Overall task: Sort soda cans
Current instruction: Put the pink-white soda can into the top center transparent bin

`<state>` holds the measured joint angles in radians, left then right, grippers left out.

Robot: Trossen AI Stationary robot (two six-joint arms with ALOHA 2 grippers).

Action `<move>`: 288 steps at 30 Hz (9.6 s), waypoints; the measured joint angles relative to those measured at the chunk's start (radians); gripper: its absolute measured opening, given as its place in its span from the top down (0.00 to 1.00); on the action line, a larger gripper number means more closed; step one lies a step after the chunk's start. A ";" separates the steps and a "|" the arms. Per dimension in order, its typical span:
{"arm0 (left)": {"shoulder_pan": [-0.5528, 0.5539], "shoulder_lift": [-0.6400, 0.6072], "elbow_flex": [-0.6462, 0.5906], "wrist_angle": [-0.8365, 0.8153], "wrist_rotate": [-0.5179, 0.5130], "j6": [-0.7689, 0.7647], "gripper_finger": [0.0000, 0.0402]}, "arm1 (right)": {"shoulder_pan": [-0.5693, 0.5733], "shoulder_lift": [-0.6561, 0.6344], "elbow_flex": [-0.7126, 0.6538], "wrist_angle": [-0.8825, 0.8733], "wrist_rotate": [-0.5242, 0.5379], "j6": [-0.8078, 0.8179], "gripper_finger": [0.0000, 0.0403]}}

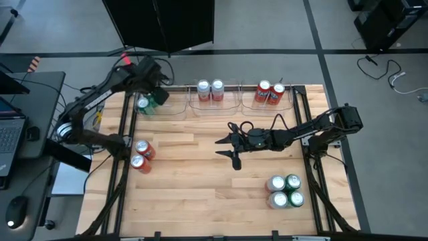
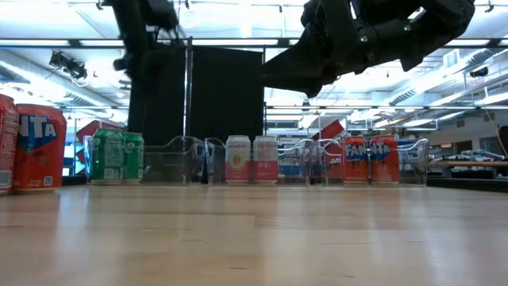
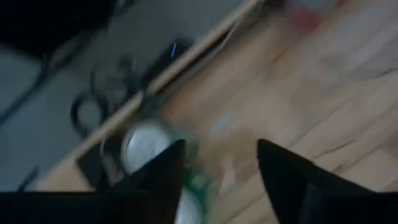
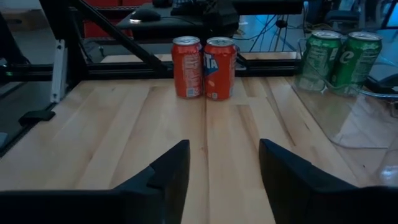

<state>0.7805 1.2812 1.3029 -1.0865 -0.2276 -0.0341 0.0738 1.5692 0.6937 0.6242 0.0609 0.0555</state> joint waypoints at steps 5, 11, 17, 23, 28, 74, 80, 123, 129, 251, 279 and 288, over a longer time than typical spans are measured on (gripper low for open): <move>-0.136 -0.118 -0.076 0.217 0.013 0.010 0.75 | 0.032 0.000 0.000 -0.001 0.100 -0.034 0.72; -0.199 -0.212 -0.267 0.429 0.017 -0.004 0.97 | 0.049 0.000 0.000 0.000 0.118 -0.033 0.96; -0.138 -0.139 -0.361 0.429 0.017 -0.048 0.99 | 0.049 0.000 0.000 0.015 0.119 -0.008 0.96; -0.078 0.016 -0.361 0.426 0.015 0.004 1.00 | 0.047 0.000 0.000 0.034 0.121 -0.007 0.99; -0.066 0.146 -0.362 0.424 -0.015 0.058 1.00 | 0.035 0.000 0.000 0.036 0.121 -0.006 0.99; -0.193 0.042 -0.368 0.497 -0.221 -0.047 1.00 | 0.043 0.000 0.000 0.023 0.121 -0.030 0.96; -0.365 -0.051 -0.473 0.739 -0.172 -0.073 1.00 | 0.080 -0.007 0.000 -0.007 0.124 -0.028 0.93; -0.816 -0.162 -0.726 1.457 0.273 0.056 1.00 | 0.593 -0.116 0.627 -1.899 0.132 1.205 0.29; -0.816 -0.162 -0.726 1.456 0.273 0.080 1.00 | 0.594 -0.116 0.576 -1.894 0.065 1.251 0.22; -0.755 -0.344 -0.932 1.450 0.114 0.058 1.00 | -0.495 0.808 1.627 -1.895 0.103 0.077 0.20; -0.755 -0.343 -0.932 1.447 0.115 0.053 1.00 | -0.541 0.773 1.661 -2.119 0.076 0.302 0.06; -0.755 -0.343 -0.932 1.450 0.115 0.054 1.00 | -0.443 0.621 1.661 -2.195 -0.040 0.154 0.06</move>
<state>0.0254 0.9379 0.3706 0.3633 -0.1123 0.0196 -0.3693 2.1903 2.3547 -1.5704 0.0209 0.2096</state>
